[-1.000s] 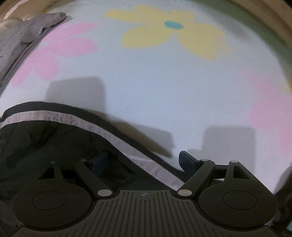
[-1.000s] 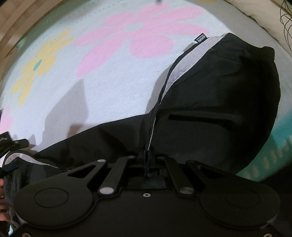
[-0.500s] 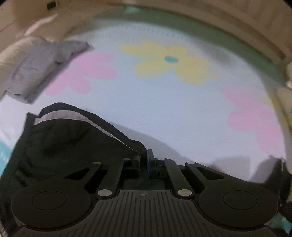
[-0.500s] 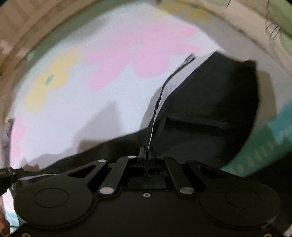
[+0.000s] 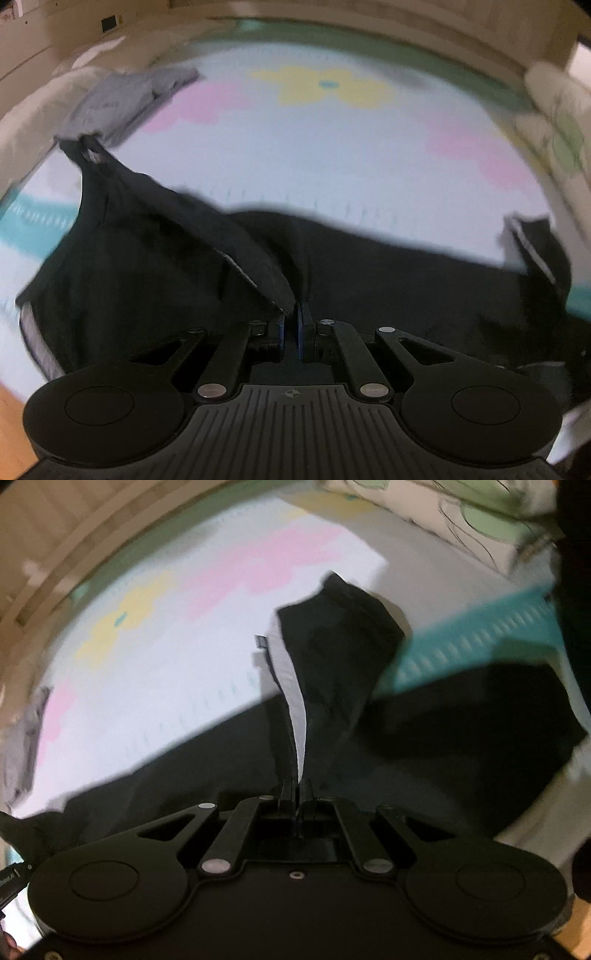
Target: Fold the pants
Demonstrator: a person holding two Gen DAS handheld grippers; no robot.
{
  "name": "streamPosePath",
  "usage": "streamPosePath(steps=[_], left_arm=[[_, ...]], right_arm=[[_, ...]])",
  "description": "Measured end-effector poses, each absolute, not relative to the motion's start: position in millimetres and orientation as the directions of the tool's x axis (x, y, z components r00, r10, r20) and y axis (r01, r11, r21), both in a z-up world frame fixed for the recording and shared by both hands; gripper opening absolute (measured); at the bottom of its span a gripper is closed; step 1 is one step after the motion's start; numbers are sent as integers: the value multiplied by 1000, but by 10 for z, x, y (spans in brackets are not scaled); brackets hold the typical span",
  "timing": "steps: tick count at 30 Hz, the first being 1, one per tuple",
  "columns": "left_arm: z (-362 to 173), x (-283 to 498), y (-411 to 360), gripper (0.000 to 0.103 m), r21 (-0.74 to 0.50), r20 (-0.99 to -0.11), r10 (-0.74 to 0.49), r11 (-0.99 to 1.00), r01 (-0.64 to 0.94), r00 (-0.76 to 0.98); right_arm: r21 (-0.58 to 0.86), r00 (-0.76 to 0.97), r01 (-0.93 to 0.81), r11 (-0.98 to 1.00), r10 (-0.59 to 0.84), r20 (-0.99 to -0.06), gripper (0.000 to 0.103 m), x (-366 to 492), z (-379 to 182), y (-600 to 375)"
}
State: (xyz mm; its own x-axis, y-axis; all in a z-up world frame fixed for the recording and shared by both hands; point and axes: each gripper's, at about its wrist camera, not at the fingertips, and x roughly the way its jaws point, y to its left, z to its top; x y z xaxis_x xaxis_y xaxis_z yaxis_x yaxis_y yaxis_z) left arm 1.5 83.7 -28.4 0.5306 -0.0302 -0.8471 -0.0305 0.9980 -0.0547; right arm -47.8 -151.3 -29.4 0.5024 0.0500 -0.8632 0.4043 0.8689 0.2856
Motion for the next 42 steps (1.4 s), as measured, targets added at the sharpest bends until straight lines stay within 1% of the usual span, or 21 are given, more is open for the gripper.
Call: streamPosePath(steps=[6,11,13,15,18,20,22,24,28,33,37,38,40,41,42], left_arm=[[-645,-180,904,6,-29,-900,-28,1000,3,435],[-749,-139,905,7,-23,-909,-36,999,37,415],[-805,-141,903,8,-20,-911,-39,999,51,410],[-804,-130,882,8,-11,-907,-34,998,57,420],[-836,-172,827,8,15,-897,-19,997,74,441],[-838,-167,776,8,39,-890,-3,996,83,455],[-850,-173,731,8,55,-885,8,995,89,465],[-854,-166,725,8,53,-883,6,995,88,469],[-879,-222,826,8,15,-887,-20,997,72,461],[-900,-200,894,8,-7,-891,-37,998,67,452],[-888,-210,891,8,-16,-894,-43,998,63,446],[-905,-197,891,8,-19,-894,-45,998,62,445],[-901,-189,903,8,-23,-896,-48,998,61,441],[-906,-181,926,8,-26,-897,-50,998,61,440],[-905,-180,935,8,-29,-897,-52,998,60,439]], right_arm=[[234,424,412,881,42,-905,5,-742,-643,-1505],[197,380,403,894,33,-925,6,-770,-787,-1508],[195,371,393,898,39,-928,13,-807,-812,-1508],[200,379,392,898,40,-924,33,-853,-766,-1550],[150,443,382,912,-38,-896,50,-877,-499,-1522],[92,494,359,929,-106,-863,55,-862,-311,-1444],[30,540,316,948,-154,-828,57,-749,-181,-1319],[-26,567,279,960,-187,-802,57,-579,-152,-1183],[-107,584,223,969,-221,-781,56,-161,-270,-937],[-273,573,188,943,-331,-750,55,369,-520,-671],[-292,518,208,934,-358,-777,55,579,-756,-727],[-288,502,218,933,-360,-786,53,614,-827,-754],[-274,485,224,935,-351,-801,35,632,-881,-794],[-269,489,230,935,-350,-799,7,612,-861,-820],[-275,485,234,932,-357,-798,7,591,-825,-846]])
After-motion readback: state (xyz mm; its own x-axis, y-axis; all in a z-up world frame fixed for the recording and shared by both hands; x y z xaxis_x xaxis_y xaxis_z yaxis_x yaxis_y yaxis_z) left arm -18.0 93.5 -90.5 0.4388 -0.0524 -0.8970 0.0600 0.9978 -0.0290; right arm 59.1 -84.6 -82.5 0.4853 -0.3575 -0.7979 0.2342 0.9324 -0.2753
